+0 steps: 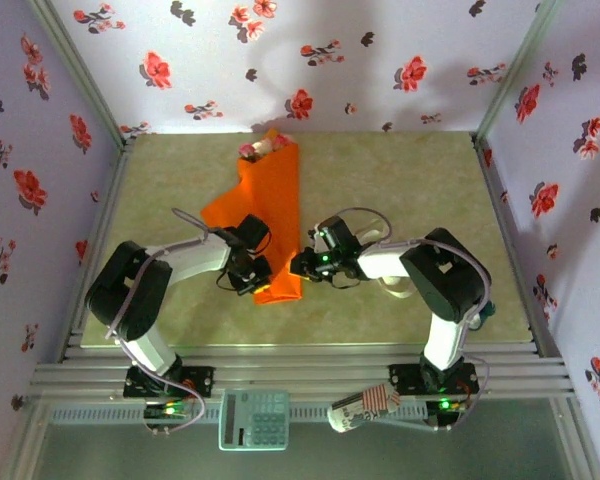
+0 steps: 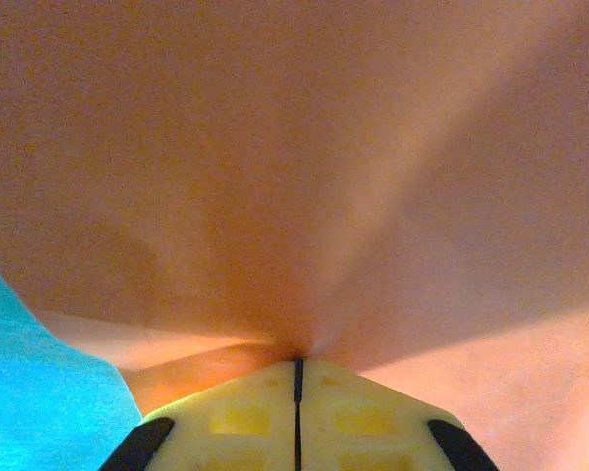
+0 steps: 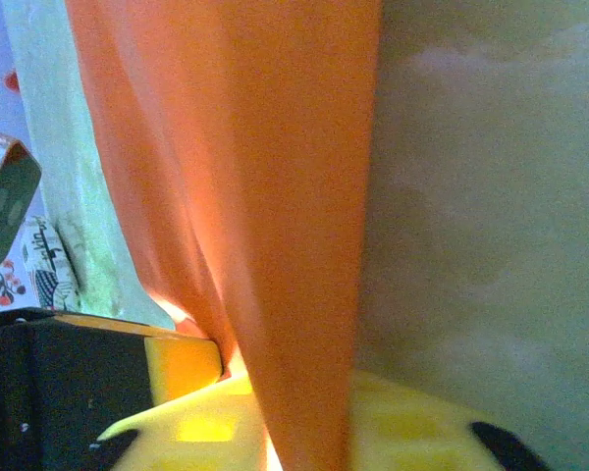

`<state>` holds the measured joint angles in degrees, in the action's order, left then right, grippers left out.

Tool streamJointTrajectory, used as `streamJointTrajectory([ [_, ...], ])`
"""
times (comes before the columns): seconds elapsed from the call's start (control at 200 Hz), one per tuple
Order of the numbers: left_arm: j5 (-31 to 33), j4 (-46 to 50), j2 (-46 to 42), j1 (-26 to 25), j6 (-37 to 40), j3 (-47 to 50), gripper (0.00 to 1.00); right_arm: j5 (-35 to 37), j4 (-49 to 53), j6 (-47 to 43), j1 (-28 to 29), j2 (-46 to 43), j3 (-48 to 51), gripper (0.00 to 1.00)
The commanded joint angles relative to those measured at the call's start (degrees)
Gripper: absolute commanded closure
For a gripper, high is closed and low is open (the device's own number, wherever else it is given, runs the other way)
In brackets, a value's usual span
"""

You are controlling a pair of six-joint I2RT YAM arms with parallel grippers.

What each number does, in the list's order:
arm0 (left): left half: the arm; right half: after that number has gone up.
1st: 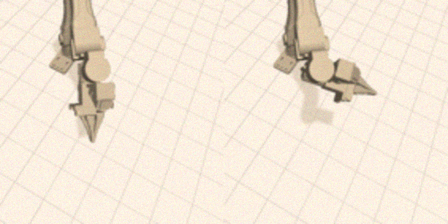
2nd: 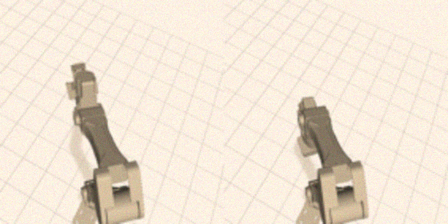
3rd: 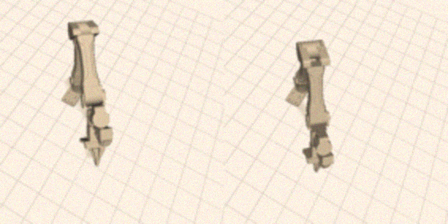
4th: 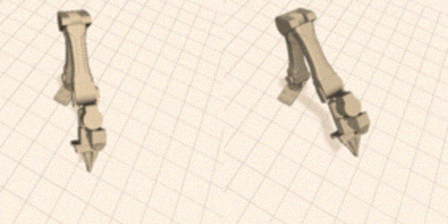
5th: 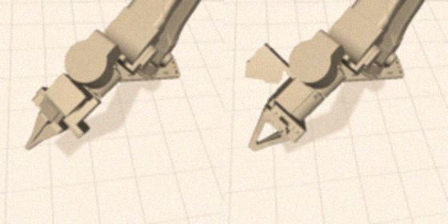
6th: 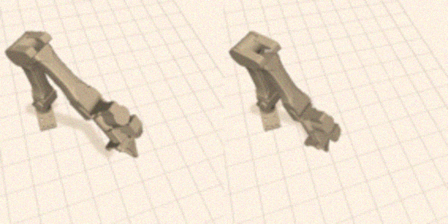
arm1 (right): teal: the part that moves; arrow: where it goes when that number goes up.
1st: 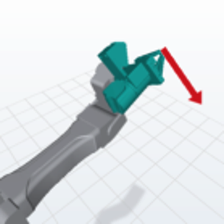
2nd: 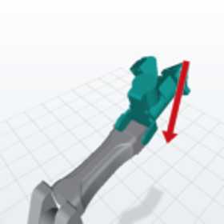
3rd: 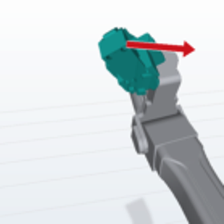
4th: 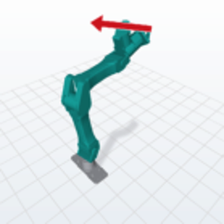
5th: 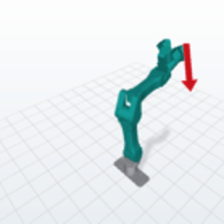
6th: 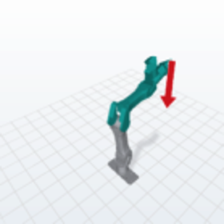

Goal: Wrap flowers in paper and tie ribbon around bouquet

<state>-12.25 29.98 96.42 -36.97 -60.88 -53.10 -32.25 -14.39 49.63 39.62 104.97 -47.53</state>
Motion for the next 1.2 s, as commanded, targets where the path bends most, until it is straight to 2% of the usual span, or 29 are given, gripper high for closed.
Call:
streamJointTrajectory([
  [0.0, 3.37, 0.95, 3.61, -0.21, 2.22, 1.21, 0.94, -0.90, -2.25, 0.07, -0.42, 0.62, -0.48, 0.89],
  [0.065, 3.61, 0.96, 3.34, -0.25, 2.55, 0.92, 0.94, 0.07, -2.48, 0.30, -0.48, -0.06, 0.40, 1.00],
  [0.22, 4.25, 1.98, 3.06, -0.30, 3.81, -0.67, 0.94, 1.05, -3.80, 0.83, -0.64, -1.08, 1.82, 1.00],
  [0.235, 4.25, 2.15, 3.10, -0.30, 3.97, -0.88, 0.94, 1.11, -3.73, 0.76, -0.67, -1.01, 1.75, 0.97],
  [0.29, 4.25, 2.84, 3.65, -0.29, 4.49, -1.46, 0.94, 1.68, -3.59, 0.78, -1.15, -0.95, 1.49, 0.74],
  [0.33, 4.25, 2.89, 3.96, -0.40, 4.87, -1.57, 0.94, 2.00, -4.31, 0.99, -1.74, -0.68, 1.24, 0.65],
  [0.38, 4.27, 2.86, 4.09, -0.38, 5.16, -1.56, 0.94, 1.81, -4.72, 1.01, -2.56, 0.06, 0.20, 0.60],
  [0.435, 4.25, 2.81, 4.20, -0.43, 5.39, -1.65, 0.95, 1.01, -4.85, 0.85, -3.20, 1.42, -1.60, 0.60],
  [0.49, 4.25, 2.95, 4.21, -0.38, 5.65, -1.89, 0.94, 0.57, -4.36, 0.44, -3.64, 2.78, -3.46, 0.62],
  [0.525, 4.25, 2.98, 4.30, -0.38, 5.85, -2.08, 0.94, 0.49, -4.05, 0.15, -3.90, 3.57, -4.26, 0.67],
  [0.64, 4.25, 3.43, 4.72, -0.38, 6.28, -2.61, 0.95, 1.00, -4.51, 0.24, -4.79, 5.32, -5.38, 1.00],
  [0.8, 4.34, 3.73, 4.89, -0.47, 6.65, -2.71, 0.95, 1.95, -6.44, 1.17, -5.68, 5.23, -4.96, 1.00],
  [0.875, 4.34, 3.77, 4.91, -0.48, 6.88, -2.79, 0.95, 1.81, -7.00, 1.56, -5.88, 5.81, -5.36, 0.75],
  [0.915, 4.38, 3.99, 5.00, -0.47, 6.96, -2.88, 0.95, 1.41, -7.29, 1.81, -5.87, 6.29, -5.76, 0.66],
  [1.02, 4.30, 3.95, 5.09, -0.47, 7.15, -3.15, 0.95, -0.53, -9.12, 3.54, -5.74, 6.68, -5.24, 0.61],
  [1.195, 4.16, 3.96, 5.59, -0.58, 7.20, -3.67, 0.96, 0.07, -6.56, 3.29, -2.78, 0.77, 2.05, 0.55],
])
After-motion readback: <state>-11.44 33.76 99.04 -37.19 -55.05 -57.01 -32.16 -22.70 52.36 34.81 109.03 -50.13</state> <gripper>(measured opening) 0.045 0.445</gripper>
